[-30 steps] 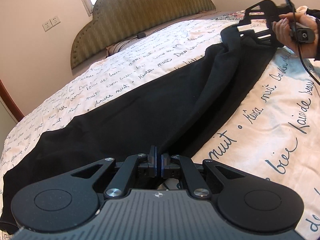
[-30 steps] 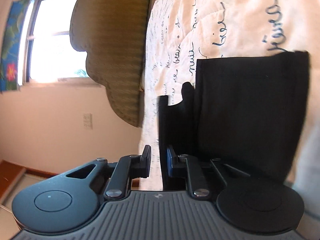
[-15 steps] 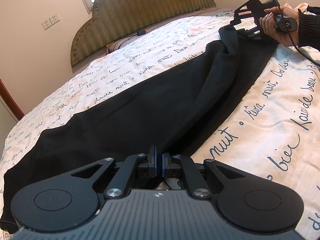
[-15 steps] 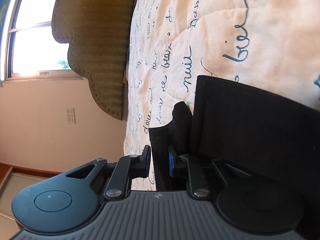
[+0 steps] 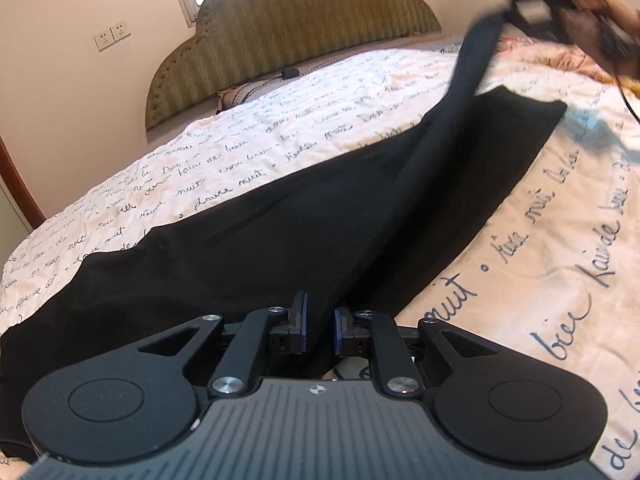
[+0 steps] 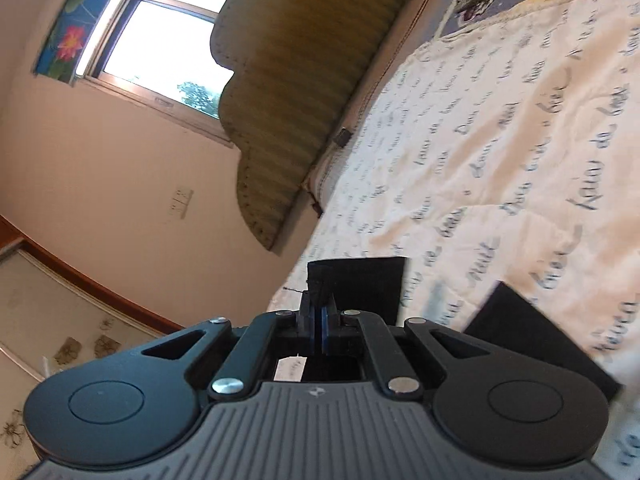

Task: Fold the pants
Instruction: 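Open the left gripper to release the folded pants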

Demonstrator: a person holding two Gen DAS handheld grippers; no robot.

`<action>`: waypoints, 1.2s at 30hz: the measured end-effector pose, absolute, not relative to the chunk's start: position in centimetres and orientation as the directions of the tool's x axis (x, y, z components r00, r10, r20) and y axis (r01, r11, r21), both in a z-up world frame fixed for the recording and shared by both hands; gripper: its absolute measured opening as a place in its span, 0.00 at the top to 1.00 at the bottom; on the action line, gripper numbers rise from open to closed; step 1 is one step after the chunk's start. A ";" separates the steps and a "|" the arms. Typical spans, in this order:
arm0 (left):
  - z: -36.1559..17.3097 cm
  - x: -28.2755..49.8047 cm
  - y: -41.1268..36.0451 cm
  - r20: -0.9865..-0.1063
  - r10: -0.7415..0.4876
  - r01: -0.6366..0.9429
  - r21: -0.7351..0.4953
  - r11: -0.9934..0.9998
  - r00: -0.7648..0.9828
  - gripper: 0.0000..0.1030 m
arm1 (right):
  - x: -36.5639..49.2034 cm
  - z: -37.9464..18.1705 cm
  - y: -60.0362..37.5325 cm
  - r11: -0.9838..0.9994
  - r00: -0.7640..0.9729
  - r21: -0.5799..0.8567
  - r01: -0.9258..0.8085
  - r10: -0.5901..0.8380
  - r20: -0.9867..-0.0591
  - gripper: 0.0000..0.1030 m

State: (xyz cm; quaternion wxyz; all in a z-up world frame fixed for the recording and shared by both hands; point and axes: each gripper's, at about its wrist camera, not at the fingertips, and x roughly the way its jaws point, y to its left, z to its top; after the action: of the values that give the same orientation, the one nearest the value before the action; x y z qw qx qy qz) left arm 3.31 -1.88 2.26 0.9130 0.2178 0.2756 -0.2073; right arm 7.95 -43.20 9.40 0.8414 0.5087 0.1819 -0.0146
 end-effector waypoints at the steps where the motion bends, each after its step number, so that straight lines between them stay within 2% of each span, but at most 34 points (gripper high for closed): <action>1: 2.2 3.3 -1.8 -0.594 -0.263 0.498 0.273 0.823 0.760 0.80 | 6.5 8.0 -43.9 0.469 0.921 0.846 0.255 0.149 -0.360 0.97; 3: 2.0 3.4 -1.7 -0.606 -0.274 0.505 0.249 0.826 0.747 0.79 | 3.7 3.3 -46.0 0.386 0.880 0.839 0.384 0.122 -0.459 0.97; 5: 1.7 3.4 -2.0 -0.613 -0.276 0.516 0.255 0.817 0.740 0.78 | 2.0 -0.2 -46.9 0.316 0.861 0.844 0.433 0.132 -0.492 0.97; 8: 1.8 3.6 -2.1 -0.617 -0.275 0.523 0.264 0.811 0.737 0.77 | 1.8 -0.5 -46.3 0.327 0.873 0.850 0.413 0.123 -0.472 0.97; 13: 2.1 3.7 -1.8 -0.619 -0.265 0.500 0.241 0.832 0.740 0.77 | 2.8 3.2 -46.0 0.376 0.910 0.868 0.326 0.124 -0.395 0.97; 15: 1.8 3.5 -1.7 -0.620 -0.261 0.492 0.235 0.838 0.740 0.77 | 2.3 2.7 -46.1 0.390 0.895 0.849 0.355 0.118 -0.429 0.97; 17: 1.7 3.4 -1.6 -0.617 -0.260 0.488 0.233 0.841 0.743 0.77 | 2.1 0.0 -46.7 0.361 0.854 0.823 0.439 0.118 -0.507 0.97; 19: 1.7 3.3 -1.6 -0.611 -0.267 0.496 0.241 0.834 0.745 0.71 | 1.2 -1.8 -47.3 0.304 0.875 0.862 0.405 0.147 -0.462 0.96; 21: 1.9 3.0 -1.5 -0.598 -0.270 0.498 0.252 0.830 0.754 0.69 | 0.8 -0.8 -47.6 0.306 0.877 0.867 0.393 0.159 -0.454 0.88; 22: 2.0 2.9 -1.3 -0.590 -0.277 0.496 0.248 0.832 0.758 0.68 | 0.7 -0.1 -47.9 0.324 0.875 0.856 0.403 0.138 -0.464 0.80; 24: 2.4 2.6 -0.8 -0.579 -0.290 0.490 0.222 0.843 0.762 0.66 | 0.0 1.6 -49.0 0.372 0.885 0.832 0.412 0.054 -0.462 0.61; 25: 2.5 2.3 -0.5 -0.573 -0.296 0.485 0.208 0.849 0.764 0.64 | 0.0 2.3 -49.7 0.387 0.890 0.825 0.412 0.023 -0.455 0.42; 26: 2.7 2.0 -0.2 -0.567 -0.301 0.478 0.192 0.857 0.767 0.64 | 0.2 3.0 -50.3 0.398 0.898 0.827 0.397 0.016 -0.439 0.30; 29: 3.0 1.1 0.3 -0.538 -0.321 0.467 0.158 0.870 0.780 0.59 | 3.4 4.5 -50.9 0.484 0.889 0.807 0.337 0.118 -0.442 0.27; 33: 3.1 0.7 0.1 -0.533 -0.306 0.451 0.164 0.877 0.789 0.54 | 9.7 5.3 -49.6 0.678 0.793 0.674 0.294 0.220 -0.568 0.27; 36: 3.1 0.7 0.1 -0.536 -0.291 0.435 0.163 0.885 0.793 0.50 | 12.8 4.0 -49.4 0.724 0.702 0.638 0.264 0.309 -0.642 0.27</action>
State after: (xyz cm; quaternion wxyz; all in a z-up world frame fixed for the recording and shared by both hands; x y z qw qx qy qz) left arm 0.69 0.12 3.07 0.9363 0.1404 0.2570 -0.1939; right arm 12.81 -49.36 4.01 0.8443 0.3715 0.3860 0.0133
